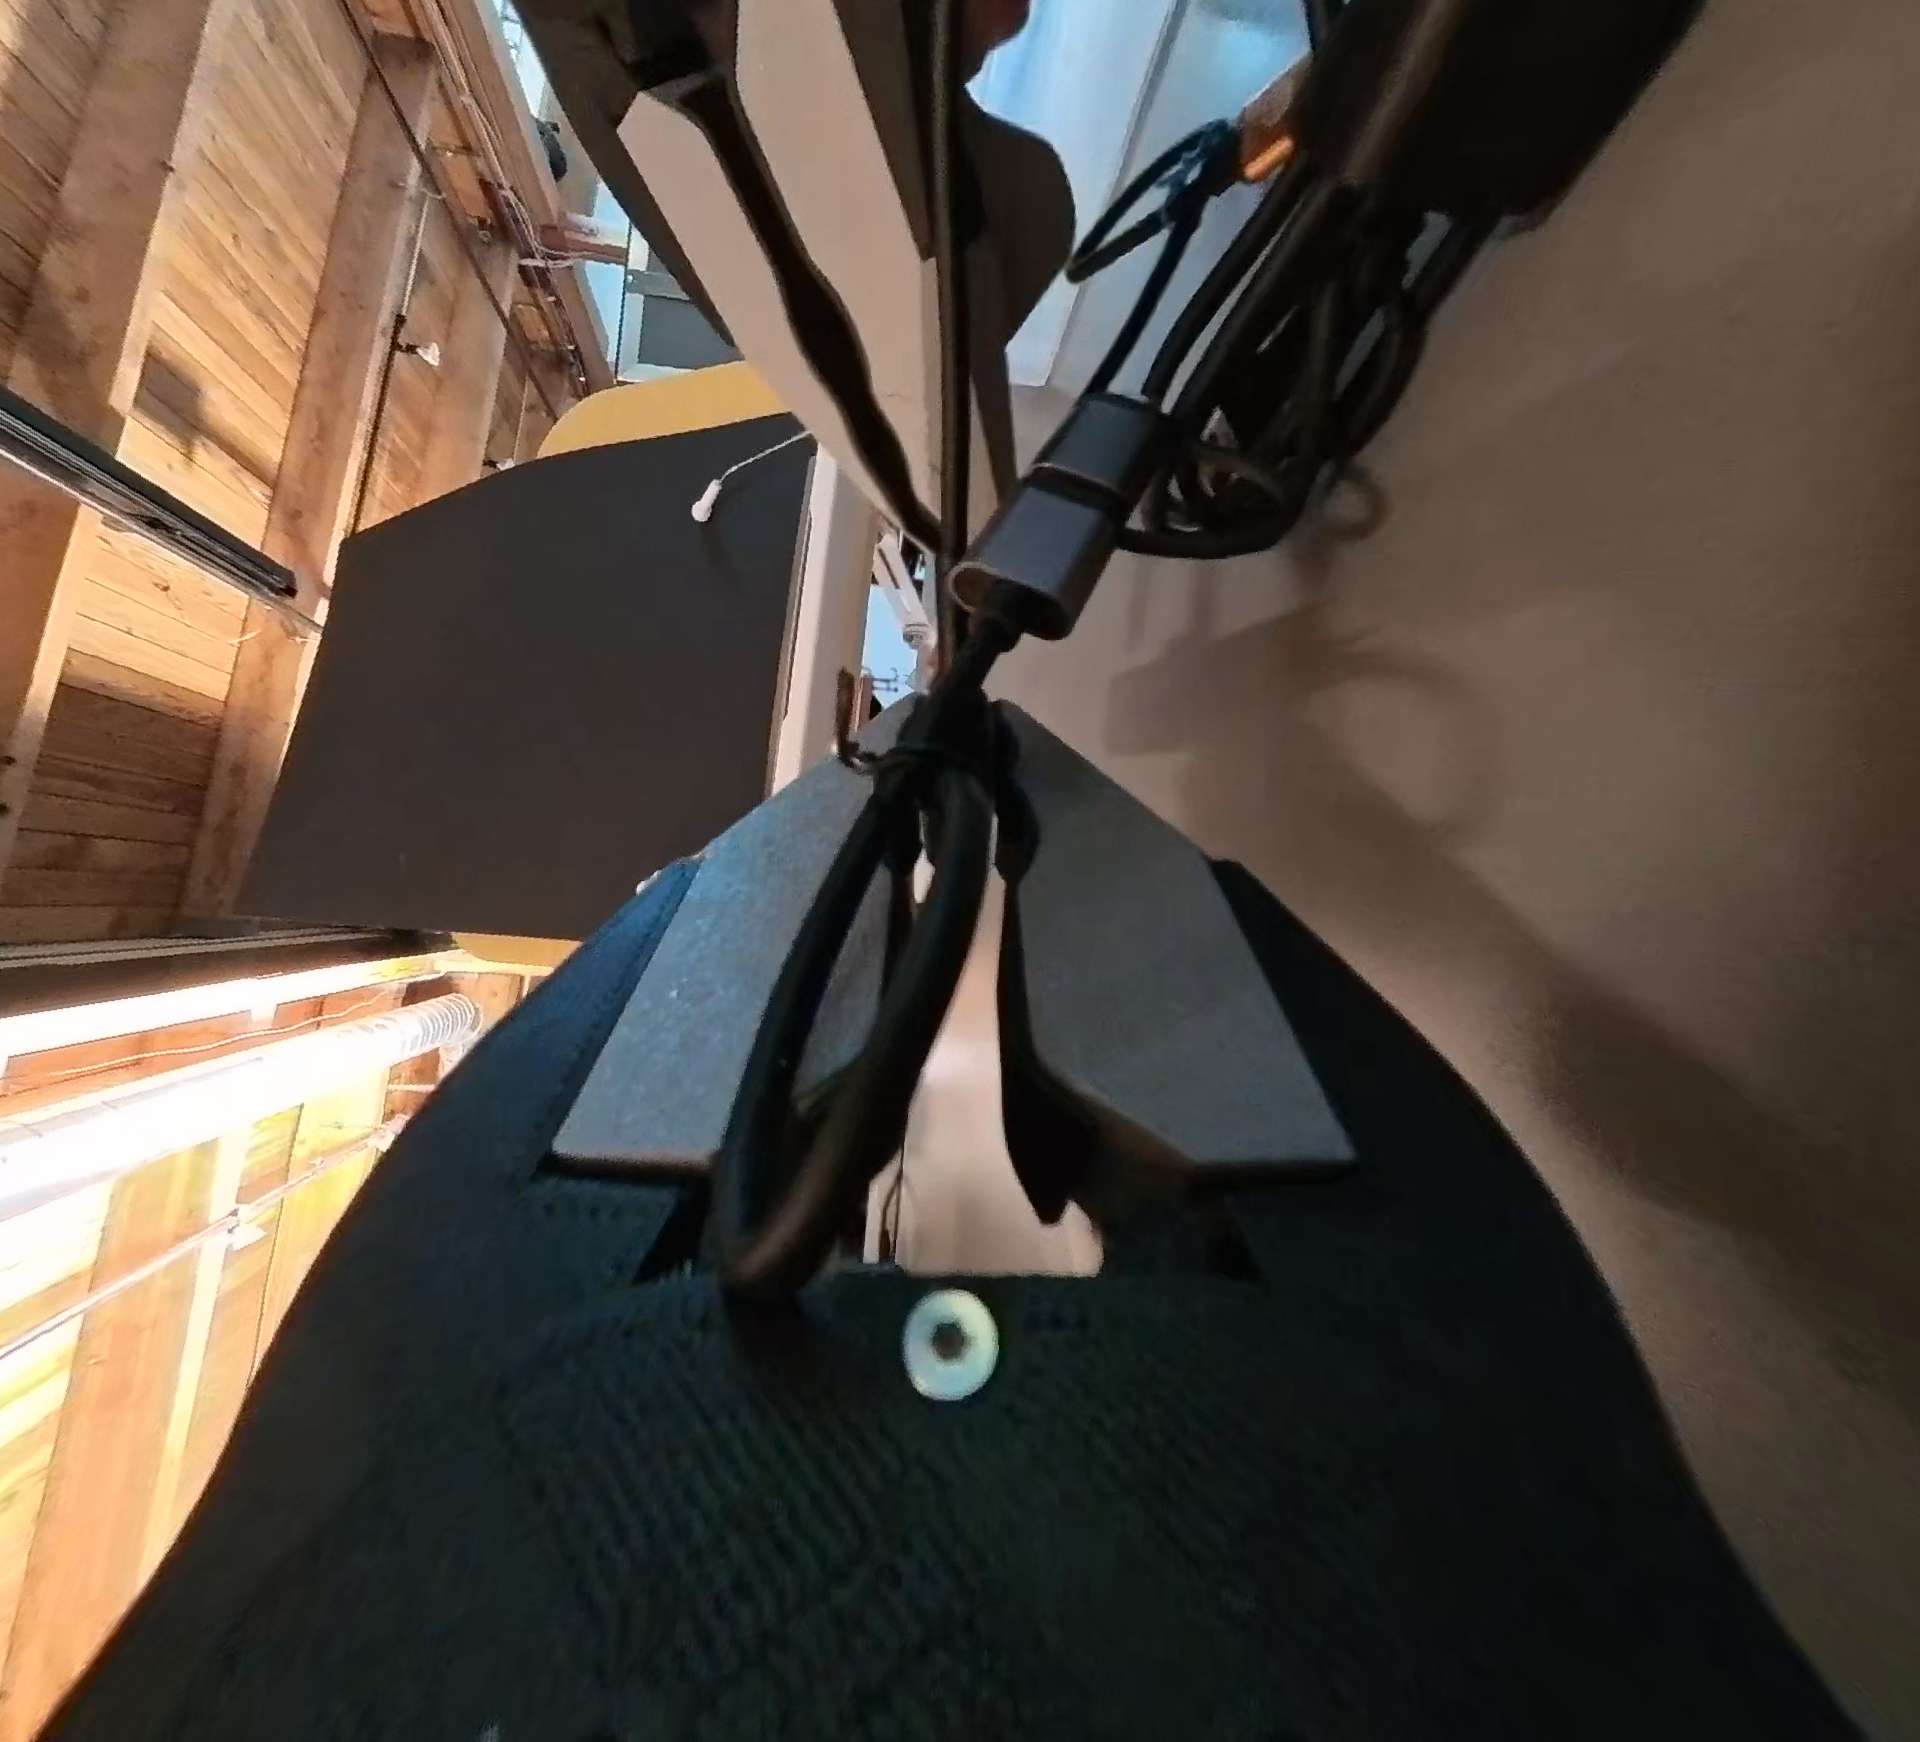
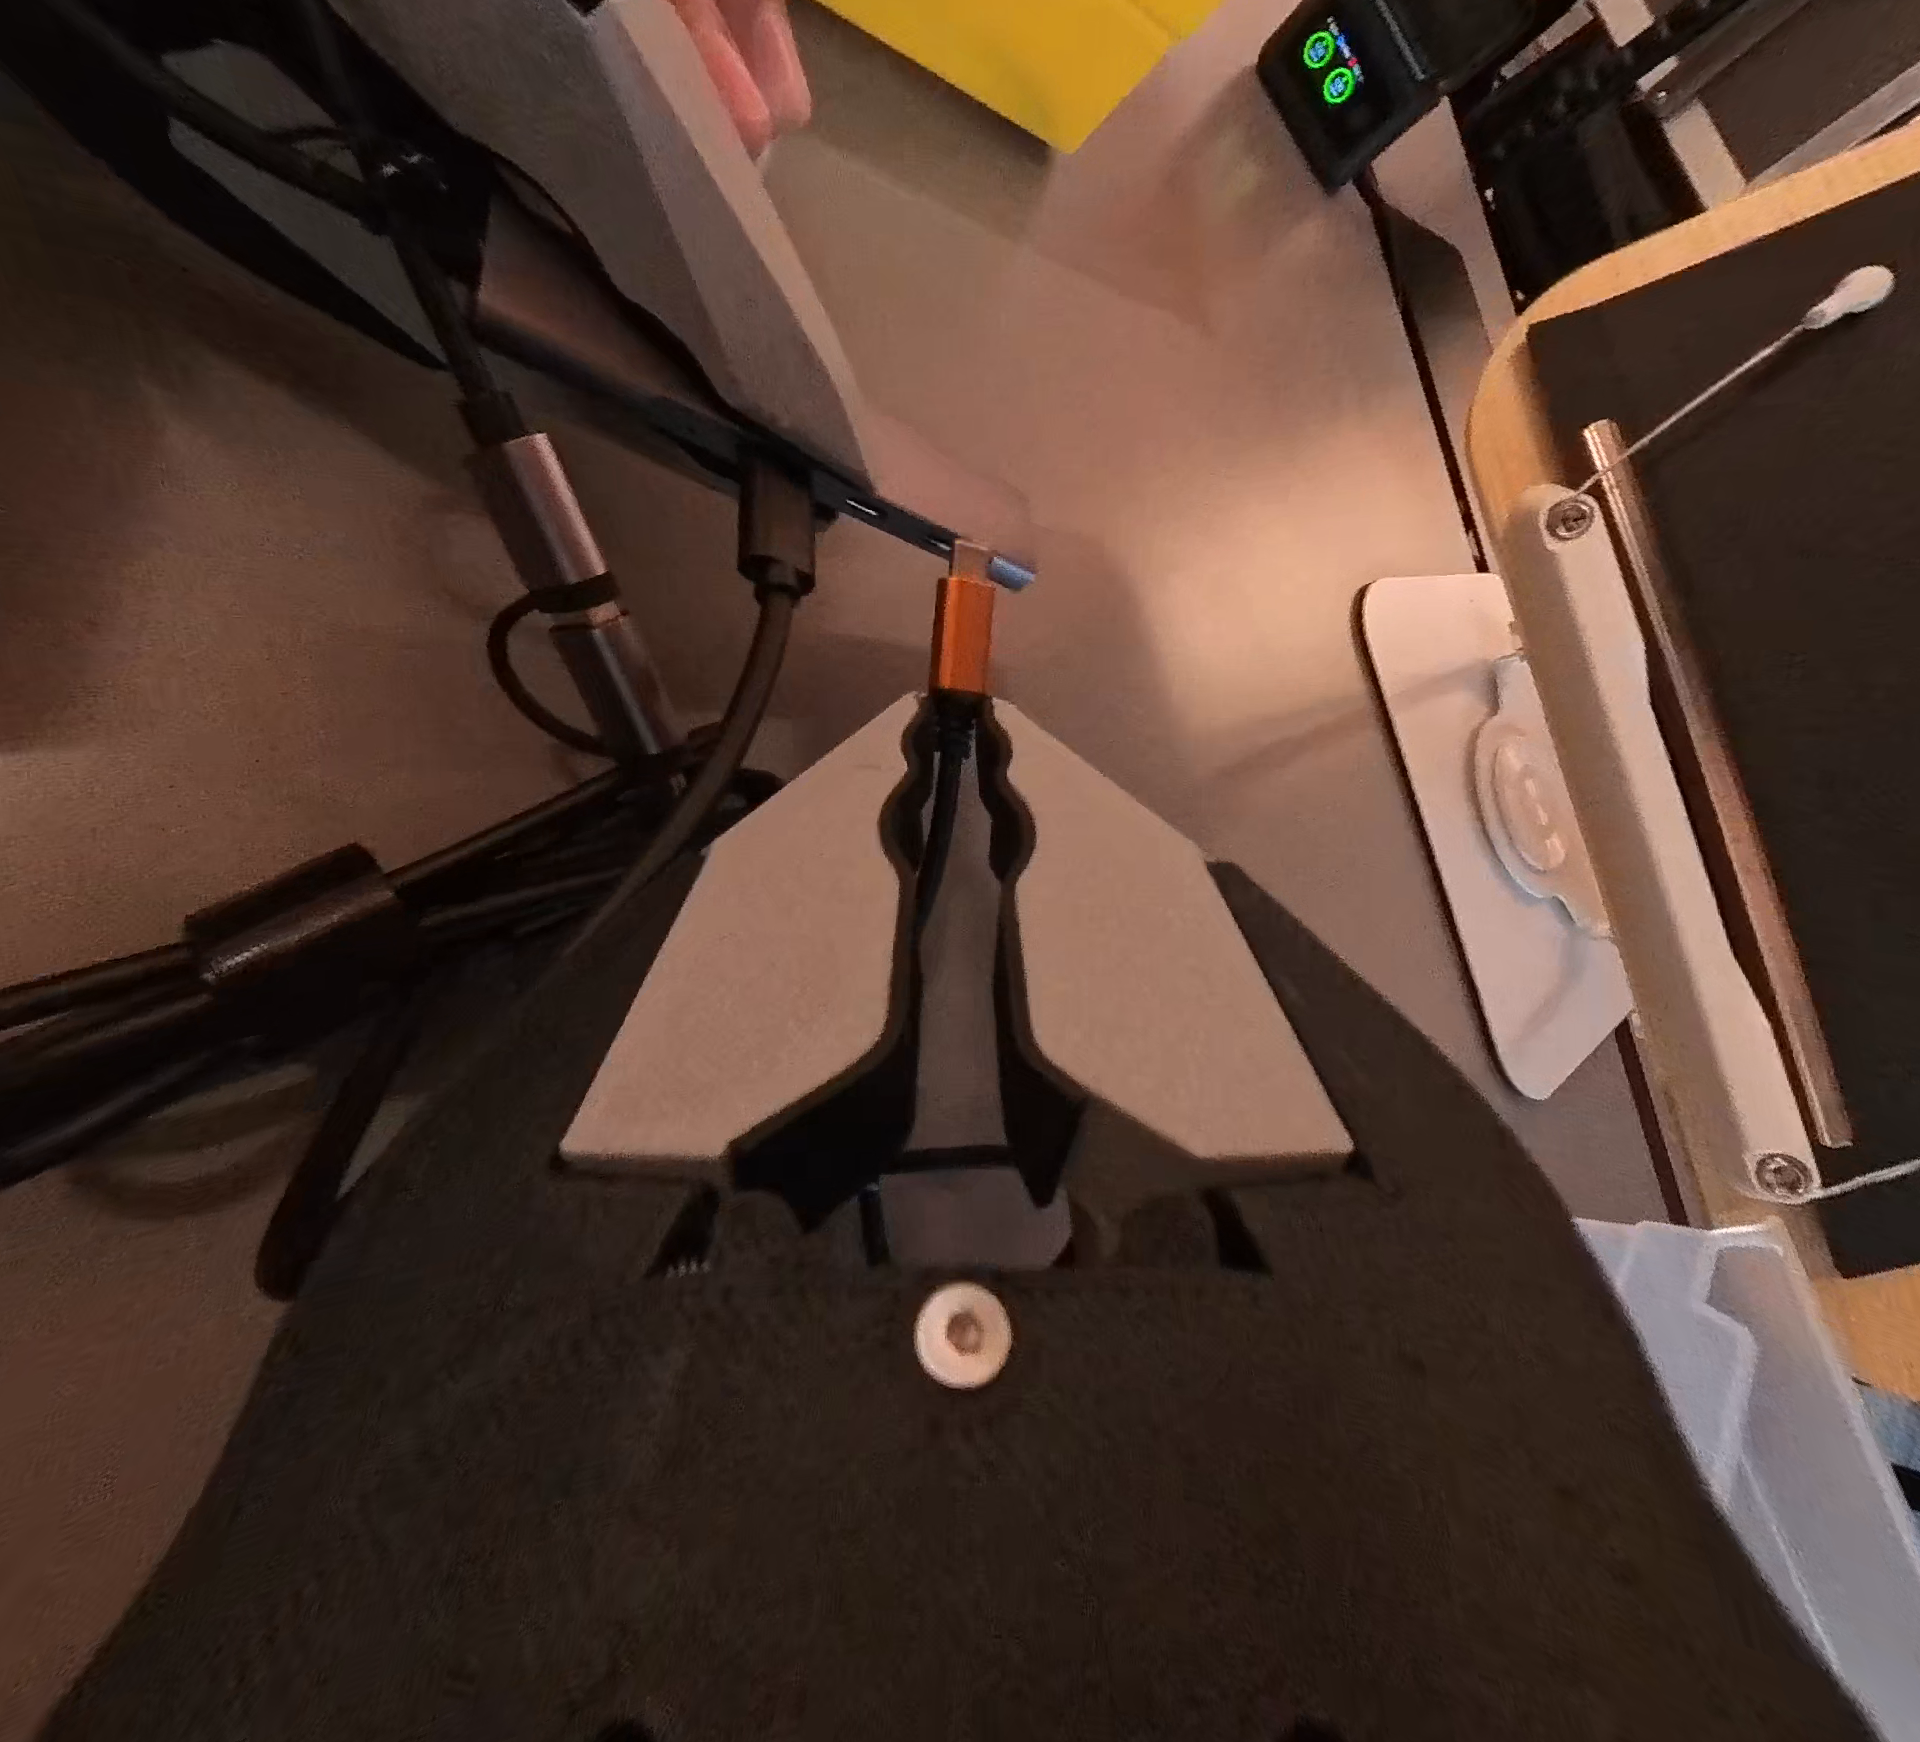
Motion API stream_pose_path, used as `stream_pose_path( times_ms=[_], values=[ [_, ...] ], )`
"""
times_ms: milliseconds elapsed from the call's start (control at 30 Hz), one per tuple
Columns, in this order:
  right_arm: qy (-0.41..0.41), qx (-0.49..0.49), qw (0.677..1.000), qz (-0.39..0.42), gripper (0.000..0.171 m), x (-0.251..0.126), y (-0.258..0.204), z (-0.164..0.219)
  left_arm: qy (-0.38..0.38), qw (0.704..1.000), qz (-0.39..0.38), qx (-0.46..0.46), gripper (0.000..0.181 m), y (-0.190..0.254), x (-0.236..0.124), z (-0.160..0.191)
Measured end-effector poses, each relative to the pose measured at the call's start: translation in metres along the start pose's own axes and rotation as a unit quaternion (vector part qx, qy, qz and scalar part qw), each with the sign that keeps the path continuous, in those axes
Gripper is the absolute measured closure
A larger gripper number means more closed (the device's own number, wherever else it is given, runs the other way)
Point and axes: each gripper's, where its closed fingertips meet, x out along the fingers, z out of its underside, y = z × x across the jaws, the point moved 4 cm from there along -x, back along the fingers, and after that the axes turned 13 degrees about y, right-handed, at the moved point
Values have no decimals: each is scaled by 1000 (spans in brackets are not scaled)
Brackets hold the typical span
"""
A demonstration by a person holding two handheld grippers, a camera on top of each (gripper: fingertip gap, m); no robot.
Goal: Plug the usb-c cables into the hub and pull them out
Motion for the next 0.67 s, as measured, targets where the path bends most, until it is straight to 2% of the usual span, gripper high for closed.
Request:
stream_pose_path(
  times_ms=[167,500,667],
  values=[
    [-17,10,999,-25,166,1,-6,3,3,1000,7,5,174,2,1,-1],
    [-38,-17,999,-18,166,2,-8,4,-1,1000,16,24,173,4,3,-5],
    [-26,-27,999,-21,167,-2,-9,-4,2,1000,17,-5,173,1,2,-8]
  ],
)
